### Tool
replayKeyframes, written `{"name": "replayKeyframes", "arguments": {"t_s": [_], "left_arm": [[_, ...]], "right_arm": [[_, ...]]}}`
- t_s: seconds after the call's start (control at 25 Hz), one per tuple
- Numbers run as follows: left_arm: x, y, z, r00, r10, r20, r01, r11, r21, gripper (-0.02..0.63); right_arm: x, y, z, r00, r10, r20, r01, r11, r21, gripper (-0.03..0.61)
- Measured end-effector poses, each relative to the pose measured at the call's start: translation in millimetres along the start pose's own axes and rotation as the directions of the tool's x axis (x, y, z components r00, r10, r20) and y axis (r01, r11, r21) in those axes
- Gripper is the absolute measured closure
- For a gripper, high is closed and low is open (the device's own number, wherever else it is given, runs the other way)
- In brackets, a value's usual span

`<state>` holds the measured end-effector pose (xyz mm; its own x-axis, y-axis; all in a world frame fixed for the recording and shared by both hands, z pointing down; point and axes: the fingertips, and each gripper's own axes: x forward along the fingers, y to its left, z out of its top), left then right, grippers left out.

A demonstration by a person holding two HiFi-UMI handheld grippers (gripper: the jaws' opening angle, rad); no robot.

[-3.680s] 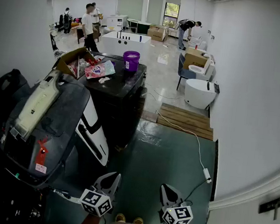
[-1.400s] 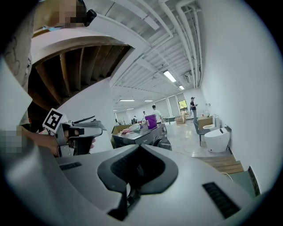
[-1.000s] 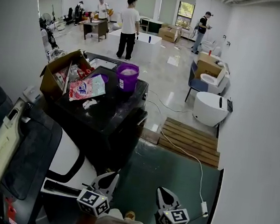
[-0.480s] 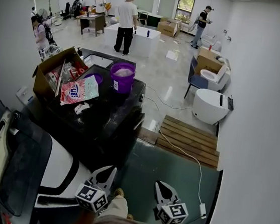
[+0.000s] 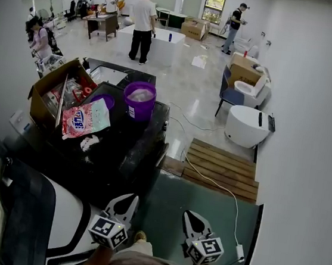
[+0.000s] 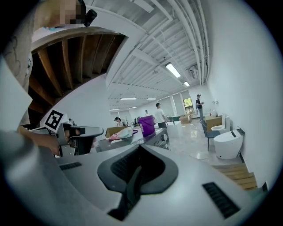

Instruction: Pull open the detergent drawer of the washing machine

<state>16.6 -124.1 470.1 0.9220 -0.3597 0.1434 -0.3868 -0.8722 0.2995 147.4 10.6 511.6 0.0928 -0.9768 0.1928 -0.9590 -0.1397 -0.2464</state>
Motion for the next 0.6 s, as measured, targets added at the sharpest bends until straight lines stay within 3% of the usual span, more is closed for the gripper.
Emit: {"name": "replayKeyframes", "arguments": {"t_s": [0.4, 0.6], "left_arm": [[33.7, 54.9, 14.9, 0.999, 0.0, -0.039, 0.002, 0.999, 0.054, 0.592], [48.9, 61.1, 20.9, 1.0, 0.003, -0.03, -0.002, 0.999, 0.035, 0.592]], "right_arm": [[65.6, -4.2, 24.1, 0.999, -0.011, 0.043, 0.01, 1.0, 0.029, 0.574], [81.8, -11.1, 21.1, 1.0, 0.006, 0.016, -0.006, 1.0, 0.002, 0.574]]}}
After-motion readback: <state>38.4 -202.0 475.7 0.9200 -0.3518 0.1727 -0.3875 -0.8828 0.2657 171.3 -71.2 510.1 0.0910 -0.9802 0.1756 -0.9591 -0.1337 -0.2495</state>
